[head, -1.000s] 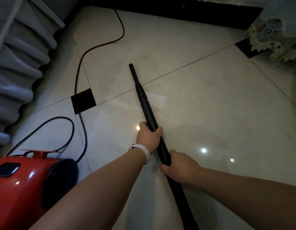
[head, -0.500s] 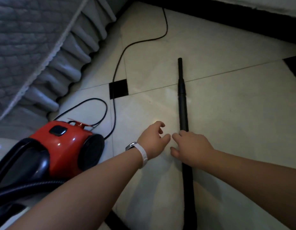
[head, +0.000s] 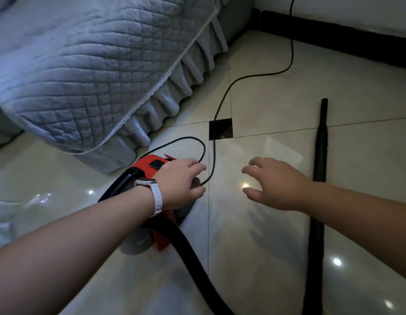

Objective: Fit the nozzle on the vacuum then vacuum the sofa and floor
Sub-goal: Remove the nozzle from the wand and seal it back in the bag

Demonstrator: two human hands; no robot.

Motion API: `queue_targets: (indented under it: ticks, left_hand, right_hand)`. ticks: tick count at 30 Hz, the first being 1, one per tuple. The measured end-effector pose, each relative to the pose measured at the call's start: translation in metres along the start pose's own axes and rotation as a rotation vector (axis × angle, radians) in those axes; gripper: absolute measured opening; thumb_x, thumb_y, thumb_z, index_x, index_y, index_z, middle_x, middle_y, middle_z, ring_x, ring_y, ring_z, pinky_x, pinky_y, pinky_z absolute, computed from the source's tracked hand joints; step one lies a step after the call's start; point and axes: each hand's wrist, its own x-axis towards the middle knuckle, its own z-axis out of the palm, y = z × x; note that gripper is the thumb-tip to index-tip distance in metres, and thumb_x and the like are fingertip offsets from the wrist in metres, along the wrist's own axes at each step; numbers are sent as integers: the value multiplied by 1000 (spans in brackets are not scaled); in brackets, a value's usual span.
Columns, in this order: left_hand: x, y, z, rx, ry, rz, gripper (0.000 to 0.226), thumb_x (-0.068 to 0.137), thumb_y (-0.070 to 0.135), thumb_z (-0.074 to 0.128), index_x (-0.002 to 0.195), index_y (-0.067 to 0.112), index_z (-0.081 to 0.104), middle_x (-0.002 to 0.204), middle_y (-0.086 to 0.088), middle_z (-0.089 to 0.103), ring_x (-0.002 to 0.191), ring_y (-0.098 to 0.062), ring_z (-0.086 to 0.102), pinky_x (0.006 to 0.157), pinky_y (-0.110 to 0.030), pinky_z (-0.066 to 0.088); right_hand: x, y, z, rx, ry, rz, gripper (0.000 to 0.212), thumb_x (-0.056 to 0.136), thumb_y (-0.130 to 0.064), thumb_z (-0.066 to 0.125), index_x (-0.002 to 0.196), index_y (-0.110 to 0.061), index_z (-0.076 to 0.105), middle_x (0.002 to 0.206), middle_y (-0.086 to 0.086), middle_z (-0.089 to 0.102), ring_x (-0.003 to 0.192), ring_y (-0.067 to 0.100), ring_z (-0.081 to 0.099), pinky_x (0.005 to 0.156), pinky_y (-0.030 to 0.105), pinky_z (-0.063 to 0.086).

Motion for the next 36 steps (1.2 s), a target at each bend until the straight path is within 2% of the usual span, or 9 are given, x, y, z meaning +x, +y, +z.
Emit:
queue_targets:
  ticks: [3,8,12,16,18,22,25,29,36]
  left_hand:
    - [-24,-35,2,64,2,-11,64,86,54,57,143,25,51,142,0,53,127,-25,52,100,-36,43]
    - [-55,-98,-2,136,-40,-87,72,86,61,56,148,28,40,147,1,46,131,-24,48,103,-36,43]
    - [-75,-143,-11,45,-13,-120,71,87,59,58,148,30,39,150,4,42,134,-23,44,105,-39,43]
    - [-88,-168,0,-99,-7,-89,72,89,53,62,152,30,34,155,6,37,139,-20,40,110,-37,39]
    - [-90,-172,12,-151,-9,-45,79,91,51,61,157,28,25,161,6,29,144,-17,33,115,-33,33]
    - [-85,-172,31,-219,-18,32,86,87,51,47,160,28,11,168,6,10,151,-15,20,121,-32,22]
    - [-83,-174,40,-245,12,39,87,81,49,37,161,26,12,168,4,9,150,-18,23,120,-34,24]
    - [-83,-176,48,-279,54,71,90,76,54,22,160,23,13,168,1,11,150,-19,26,120,-36,27]
    - [-84,-181,55,-316,158,128,77,84,43,38,156,18,32,163,-6,29,143,-25,39,112,-33,31]
  right_hand:
    - [20,-38,-7,20,-8,-27,60,94,-57,49,143,-23,46,141,2,49,123,24,50,100,39,46]
    - [65,-103,-1,46,-89,-76,61,93,-56,53,143,-23,44,138,1,47,124,24,49,99,40,47]
    - [103,-143,12,53,-123,-68,61,87,-58,57,136,-23,47,131,2,48,121,25,51,97,42,49]
    - [131,-164,21,94,-173,-46,82,82,-66,61,150,-27,33,146,2,38,131,26,45,105,45,45]
    - [141,-169,24,112,-194,-51,95,77,-73,62,153,-28,26,153,1,32,137,26,39,110,45,42]
    - [157,-173,25,111,-247,-72,114,71,-78,66,158,-26,14,161,1,19,146,25,25,119,43,30]
    - [166,-170,26,120,-287,-55,124,67,-80,68,159,-25,6,163,-1,12,149,24,17,121,44,26]
    - [171,-164,29,146,-305,-51,126,66,-80,70,159,-27,4,164,-5,7,150,24,13,121,44,25]
    - [175,-158,34,173,-300,-60,126,64,-81,69,160,-27,8,164,-6,7,150,23,12,122,43,24]
